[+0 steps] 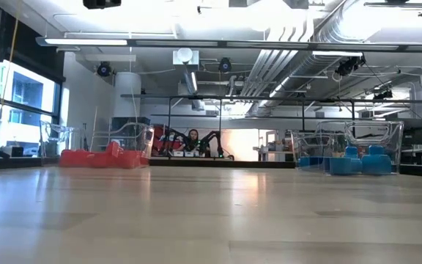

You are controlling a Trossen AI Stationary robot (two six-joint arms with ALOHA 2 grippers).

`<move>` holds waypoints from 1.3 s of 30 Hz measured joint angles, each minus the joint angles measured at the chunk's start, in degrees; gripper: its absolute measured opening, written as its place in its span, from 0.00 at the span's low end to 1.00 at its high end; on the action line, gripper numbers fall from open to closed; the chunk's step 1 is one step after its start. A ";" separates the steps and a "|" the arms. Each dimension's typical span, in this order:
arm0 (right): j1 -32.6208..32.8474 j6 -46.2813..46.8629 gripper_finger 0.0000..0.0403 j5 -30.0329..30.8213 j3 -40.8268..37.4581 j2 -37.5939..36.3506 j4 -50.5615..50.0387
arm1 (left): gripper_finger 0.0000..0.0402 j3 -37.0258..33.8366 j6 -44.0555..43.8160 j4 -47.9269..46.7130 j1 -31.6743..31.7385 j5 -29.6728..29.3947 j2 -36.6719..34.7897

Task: Sort blocks
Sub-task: Put the green game piece into the bottom right transparent bin, then return to Home Position

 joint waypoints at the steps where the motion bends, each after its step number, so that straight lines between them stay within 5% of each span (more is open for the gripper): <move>1: 0.00 -0.03 0.33 0.13 0.00 -0.59 -0.06 | 0.57 0.00 0.01 0.38 0.33 -0.01 0.00; 7: 0.02 -3.03 0.53 2.00 0.01 -3.56 3.12 | 0.57 0.00 1.52 1.29 2.64 0.01 -0.02; 14: -1.64 -6.15 0.56 22.35 0.07 -6.07 16.97 | 0.57 0.00 7.89 0.47 7.04 1.25 -0.02; 23: -12.56 -14.87 0.56 37.27 0.07 -6.30 39.09 | 0.57 0.04 15.21 -7.41 25.94 32.15 -3.30; 28: -21.78 -19.70 0.56 38.99 0.07 -6.29 47.10 | 0.57 0.04 21.08 -15.34 31.90 44.08 -9.79; 33: -28.86 -21.14 0.56 37.61 0.07 -6.28 49.29 | 0.57 -4.61 24.92 -22.62 28.86 41.07 -22.49; 39: -33.87 -21.15 0.56 35.86 0.07 -6.28 48.93 | 0.57 -21.65 18.05 -12.58 20.51 23.09 -40.60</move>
